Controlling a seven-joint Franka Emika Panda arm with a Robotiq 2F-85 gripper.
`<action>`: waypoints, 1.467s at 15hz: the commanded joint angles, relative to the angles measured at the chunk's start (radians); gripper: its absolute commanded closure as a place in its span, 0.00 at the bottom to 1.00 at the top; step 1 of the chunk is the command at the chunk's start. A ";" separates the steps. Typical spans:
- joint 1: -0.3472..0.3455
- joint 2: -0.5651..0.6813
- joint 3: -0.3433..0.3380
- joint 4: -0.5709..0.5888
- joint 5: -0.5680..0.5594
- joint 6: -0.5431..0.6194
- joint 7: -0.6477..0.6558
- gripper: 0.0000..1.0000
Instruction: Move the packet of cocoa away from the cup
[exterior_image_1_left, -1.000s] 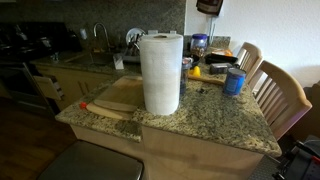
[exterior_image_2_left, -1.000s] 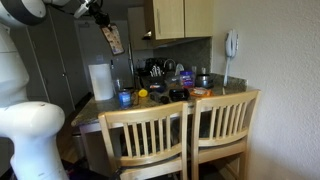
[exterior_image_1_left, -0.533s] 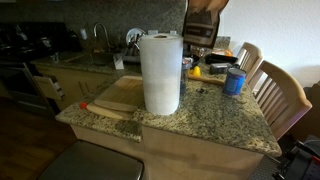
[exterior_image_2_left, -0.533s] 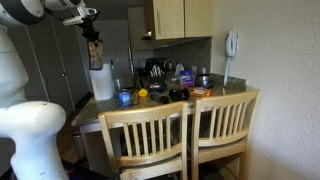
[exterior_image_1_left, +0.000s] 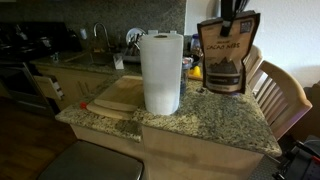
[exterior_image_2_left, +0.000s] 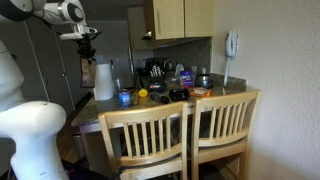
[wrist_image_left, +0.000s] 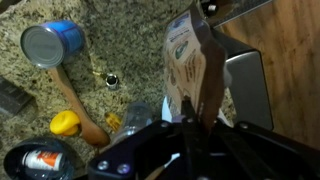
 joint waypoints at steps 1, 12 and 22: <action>-0.022 -0.205 -0.035 -0.245 0.087 -0.012 -0.134 0.99; -0.022 -0.676 -0.012 -0.822 0.092 0.318 -0.128 0.99; -0.091 -0.614 0.216 -1.031 0.032 0.923 0.219 0.99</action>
